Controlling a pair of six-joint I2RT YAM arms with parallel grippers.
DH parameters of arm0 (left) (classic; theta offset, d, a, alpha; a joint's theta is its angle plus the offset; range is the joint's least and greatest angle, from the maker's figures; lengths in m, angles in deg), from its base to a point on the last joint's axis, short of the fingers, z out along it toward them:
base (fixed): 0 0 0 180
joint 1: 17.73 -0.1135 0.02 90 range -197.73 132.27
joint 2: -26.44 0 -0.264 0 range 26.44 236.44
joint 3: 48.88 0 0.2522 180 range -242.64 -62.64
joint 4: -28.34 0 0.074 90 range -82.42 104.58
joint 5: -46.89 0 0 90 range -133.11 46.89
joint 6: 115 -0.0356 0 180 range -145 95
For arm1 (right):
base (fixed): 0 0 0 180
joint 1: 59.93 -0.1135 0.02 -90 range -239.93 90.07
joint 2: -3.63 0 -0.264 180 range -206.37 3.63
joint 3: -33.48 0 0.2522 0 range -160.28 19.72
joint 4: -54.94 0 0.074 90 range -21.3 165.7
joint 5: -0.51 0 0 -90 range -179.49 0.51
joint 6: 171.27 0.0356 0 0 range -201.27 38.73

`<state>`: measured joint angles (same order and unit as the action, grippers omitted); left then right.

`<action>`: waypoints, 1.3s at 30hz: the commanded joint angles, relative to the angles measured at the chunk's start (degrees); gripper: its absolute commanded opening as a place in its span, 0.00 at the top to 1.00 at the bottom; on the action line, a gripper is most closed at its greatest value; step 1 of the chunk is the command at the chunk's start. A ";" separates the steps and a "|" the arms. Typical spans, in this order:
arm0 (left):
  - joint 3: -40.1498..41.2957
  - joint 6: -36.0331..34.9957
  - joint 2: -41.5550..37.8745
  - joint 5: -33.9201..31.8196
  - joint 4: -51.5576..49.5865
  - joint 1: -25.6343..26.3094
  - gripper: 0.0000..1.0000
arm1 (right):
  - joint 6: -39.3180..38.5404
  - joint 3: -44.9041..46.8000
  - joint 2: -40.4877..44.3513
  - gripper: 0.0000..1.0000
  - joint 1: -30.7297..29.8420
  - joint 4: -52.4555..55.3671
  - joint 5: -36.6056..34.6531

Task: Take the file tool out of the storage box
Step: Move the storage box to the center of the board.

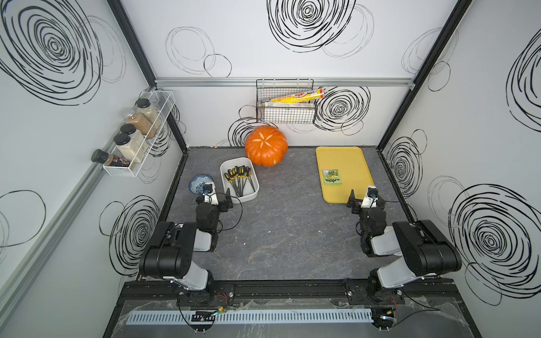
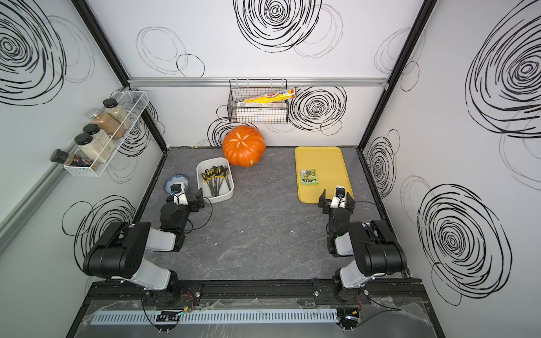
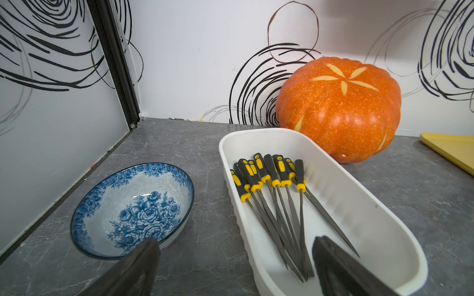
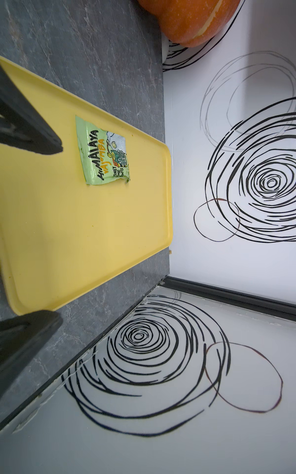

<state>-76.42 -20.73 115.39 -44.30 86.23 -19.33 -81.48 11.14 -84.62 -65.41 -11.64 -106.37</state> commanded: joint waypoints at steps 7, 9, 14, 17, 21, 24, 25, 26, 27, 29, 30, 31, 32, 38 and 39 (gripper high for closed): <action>0.31 0.17 0.00 2.89 3.08 -1.31 0.01 | -0.04 -0.21 0.20 0.00 0.18 -0.13 0.01; 0.32 0.13 -0.05 3.01 3.01 -1.30 0.01 | -0.05 -0.30 0.26 0.00 0.14 -0.17 0.01; 1.39 0.19 -0.65 2.81 4.46 -1.32 0.01 | -0.12 0.31 0.49 0.00 0.11 -1.39 -0.27; 3.14 1.07 -5.58 0.78 5.51 -1.34 0.01 | -0.21 1.57 3.59 0.00 0.11 -1.35 0.02; 0.90 -0.01 -19.65 -6.33 -9.89 1.30 0.01 | -2.77 -2.09 15.63 0.00 -0.24 15.02 6.57; -0.01 3.64 -27.40 -13.23 -15.51 3.81 0.01 | -0.24 -5.40 22.52 0.00 -0.23 24.42 11.76; -0.91 7.69 -28.79 -15.67 -17.36 3.88 0.01 | 0.54 -5.36 23.57 0.00 -0.24 24.72 13.98; -2.93 12.40 -30.00 -17.38 -22.49 3.61 0.01 | 3.01 -5.02 24.08 0.00 -0.18 23.62 15.29; -5.45 14.89 -30.47 -17.59 -26.83 3.28 0.01 | 6.64 -5.00 24.13 0.00 -0.19 22.47 15.86; -8.92 16.30 -30.08 -14.24 -32.36 3.18 0.01 | 14.39 -7.81 24.45 0.00 -0.19 27.82 17.98; -9.52 15.73 -29.62 -11.13 -32.79 3.16 0.01 | 14.84 -9.84 24.36 0.00 -0.19 31.32 20.72; -10.51 17.18 -29.13 -9.78 -34.69 3.19 0.01 | 15.50 -11.11 24.05 0.00 -0.22 33.51 22.77; -11.25 18.37 -28.12 -8.61 -35.61 2.98 0.01 | 16.21 -12.10 23.67 0.00 -0.24 34.96 25.44; -20.58 23.62 -17.24 2.92 -49.38 0.77 0.19 | 30.91 -15.69 16.24 0.01 -0.23 33.50 44.35; -21.82 23.97 -15.44 3.35 -50.74 0.63 0.22 | 31.88 -16.54 15.15 0.02 -0.24 34.20 47.28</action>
<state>-94.80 -0.10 96.51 -46.75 43.96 -18.11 -57.96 -2.94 -67.16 -65.41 19.40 -72.36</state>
